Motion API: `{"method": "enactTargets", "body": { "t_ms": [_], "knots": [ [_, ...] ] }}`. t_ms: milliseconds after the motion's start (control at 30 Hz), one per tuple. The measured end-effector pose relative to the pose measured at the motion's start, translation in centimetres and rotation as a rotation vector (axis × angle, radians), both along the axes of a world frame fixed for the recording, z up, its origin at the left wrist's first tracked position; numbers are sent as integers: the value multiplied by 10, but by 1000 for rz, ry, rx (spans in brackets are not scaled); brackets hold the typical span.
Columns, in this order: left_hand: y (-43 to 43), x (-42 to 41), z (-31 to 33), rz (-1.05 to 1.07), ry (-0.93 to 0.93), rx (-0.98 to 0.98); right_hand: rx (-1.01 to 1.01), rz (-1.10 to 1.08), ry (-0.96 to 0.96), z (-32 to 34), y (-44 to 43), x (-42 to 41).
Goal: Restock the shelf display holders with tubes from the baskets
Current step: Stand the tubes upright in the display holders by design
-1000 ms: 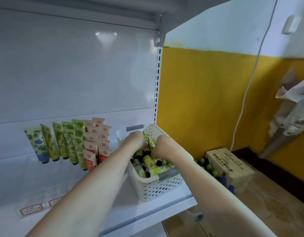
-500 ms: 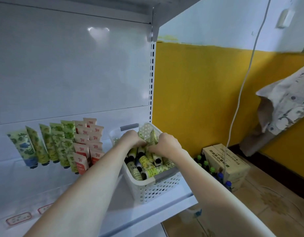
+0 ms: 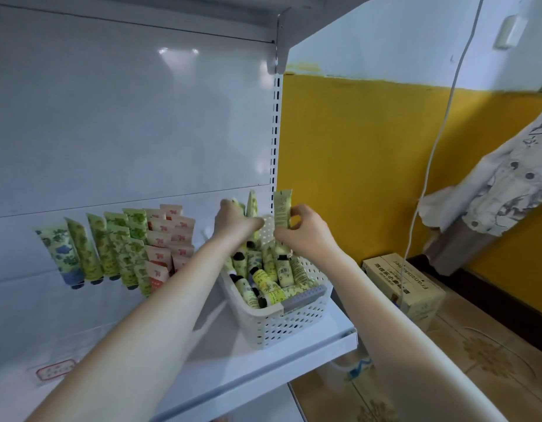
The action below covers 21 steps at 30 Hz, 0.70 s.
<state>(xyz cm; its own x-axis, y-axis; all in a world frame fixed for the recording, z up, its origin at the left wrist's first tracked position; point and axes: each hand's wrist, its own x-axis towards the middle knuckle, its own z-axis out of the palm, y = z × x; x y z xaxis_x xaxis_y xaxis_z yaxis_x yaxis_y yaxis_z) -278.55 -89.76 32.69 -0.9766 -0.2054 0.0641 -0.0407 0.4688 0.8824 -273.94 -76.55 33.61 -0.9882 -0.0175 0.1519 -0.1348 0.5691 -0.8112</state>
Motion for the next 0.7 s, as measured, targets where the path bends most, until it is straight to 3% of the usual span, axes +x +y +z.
{"method": "enactTargets", "body": {
  "t_ms": [167,300,567,700],
  "knots": [
    [-32,71,38,2,315,212,-326,89,18,21,-16,26],
    [-74,130,36,-60,368,492,-557,164,-64,29,-42,48],
    [-147,205,-14,-82,179,656,-514,394,-133,16,-109,84],
    [-171,228,-30,-57,173,681,-422,378,-101,0,-143,100]
  ]
}}
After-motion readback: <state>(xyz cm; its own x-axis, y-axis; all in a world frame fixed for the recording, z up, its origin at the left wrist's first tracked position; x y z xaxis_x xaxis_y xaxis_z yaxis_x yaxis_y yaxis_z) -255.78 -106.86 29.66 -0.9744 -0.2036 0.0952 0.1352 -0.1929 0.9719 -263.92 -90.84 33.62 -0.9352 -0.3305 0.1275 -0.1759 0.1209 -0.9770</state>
